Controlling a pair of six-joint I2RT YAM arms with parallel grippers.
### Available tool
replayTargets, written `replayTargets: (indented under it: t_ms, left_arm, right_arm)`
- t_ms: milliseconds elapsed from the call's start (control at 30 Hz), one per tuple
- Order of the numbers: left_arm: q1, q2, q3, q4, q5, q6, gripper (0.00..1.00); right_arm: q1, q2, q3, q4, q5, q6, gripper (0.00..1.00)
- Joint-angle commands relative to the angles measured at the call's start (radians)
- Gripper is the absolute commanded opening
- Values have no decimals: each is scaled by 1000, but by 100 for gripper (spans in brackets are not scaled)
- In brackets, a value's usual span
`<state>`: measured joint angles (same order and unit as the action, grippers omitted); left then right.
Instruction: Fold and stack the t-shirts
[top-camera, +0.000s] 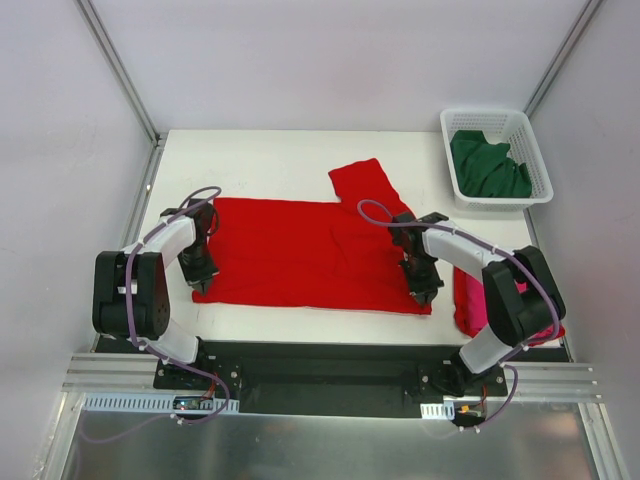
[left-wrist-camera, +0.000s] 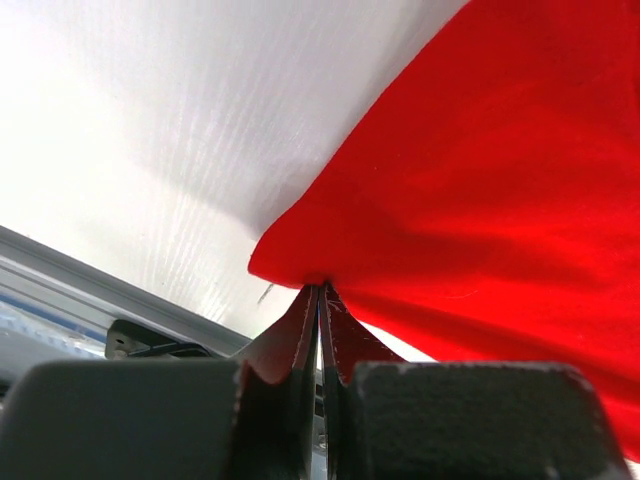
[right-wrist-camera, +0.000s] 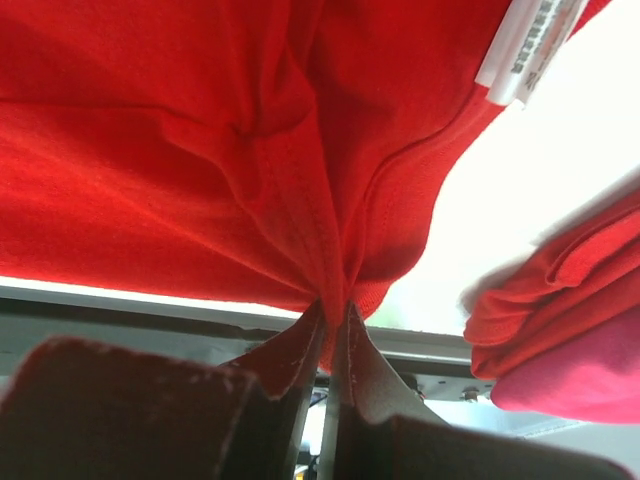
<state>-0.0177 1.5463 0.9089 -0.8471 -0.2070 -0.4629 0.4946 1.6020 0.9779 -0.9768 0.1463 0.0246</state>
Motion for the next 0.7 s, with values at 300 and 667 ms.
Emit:
replayTargets:
  t_ms: [300, 667]
  left_arm:
    - [12, 12, 42, -64, -112, 24, 0]
    - [12, -73, 102, -151, -17, -28, 66]
  right_arm:
    - [2, 55, 58, -137, 73, -6, 3]
    - [10, 21, 87, -172, 180, 20, 78]
